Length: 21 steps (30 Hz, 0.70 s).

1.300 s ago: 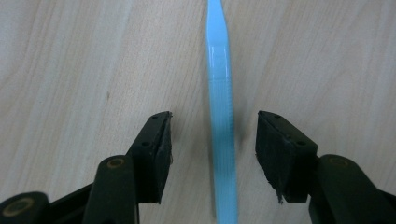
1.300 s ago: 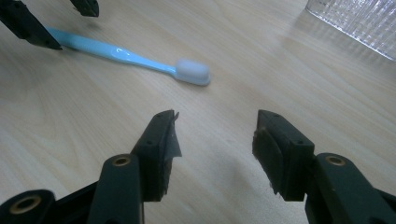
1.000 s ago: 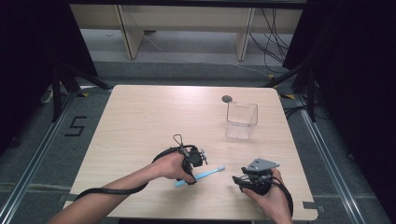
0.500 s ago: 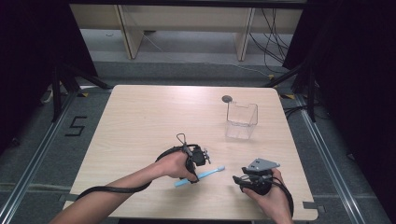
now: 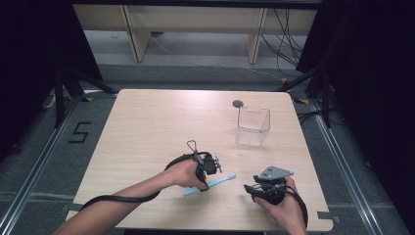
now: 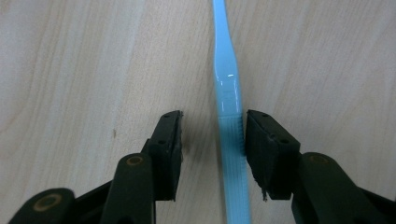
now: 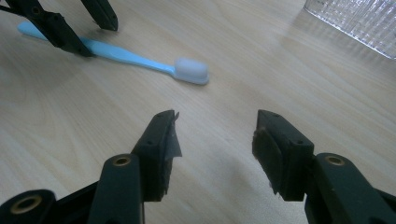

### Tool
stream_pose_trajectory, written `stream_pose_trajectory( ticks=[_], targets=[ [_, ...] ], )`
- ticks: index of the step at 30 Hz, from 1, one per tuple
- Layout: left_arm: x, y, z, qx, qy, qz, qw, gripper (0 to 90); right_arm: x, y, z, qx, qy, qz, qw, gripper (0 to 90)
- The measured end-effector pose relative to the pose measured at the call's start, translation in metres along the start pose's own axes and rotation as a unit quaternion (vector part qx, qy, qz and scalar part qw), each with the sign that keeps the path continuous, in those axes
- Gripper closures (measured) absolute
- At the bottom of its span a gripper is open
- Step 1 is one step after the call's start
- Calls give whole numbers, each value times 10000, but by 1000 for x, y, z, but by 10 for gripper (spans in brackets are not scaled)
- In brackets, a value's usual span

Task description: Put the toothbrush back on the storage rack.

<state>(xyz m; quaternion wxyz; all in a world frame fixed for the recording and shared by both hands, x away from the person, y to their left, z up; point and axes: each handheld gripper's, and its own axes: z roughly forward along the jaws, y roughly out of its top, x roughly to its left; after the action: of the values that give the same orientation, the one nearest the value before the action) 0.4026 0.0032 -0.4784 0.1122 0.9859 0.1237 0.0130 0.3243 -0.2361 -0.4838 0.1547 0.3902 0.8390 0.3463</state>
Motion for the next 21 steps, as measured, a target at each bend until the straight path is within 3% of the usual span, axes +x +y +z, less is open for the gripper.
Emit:
stream_pose_trajectory(
  ticks=[21],
  targets=[
    [-3, 2, -1, 200, -47, 88, 9997, 735, 1, -1, 2, -23, -5, -46, 10000, 490]
  ],
)
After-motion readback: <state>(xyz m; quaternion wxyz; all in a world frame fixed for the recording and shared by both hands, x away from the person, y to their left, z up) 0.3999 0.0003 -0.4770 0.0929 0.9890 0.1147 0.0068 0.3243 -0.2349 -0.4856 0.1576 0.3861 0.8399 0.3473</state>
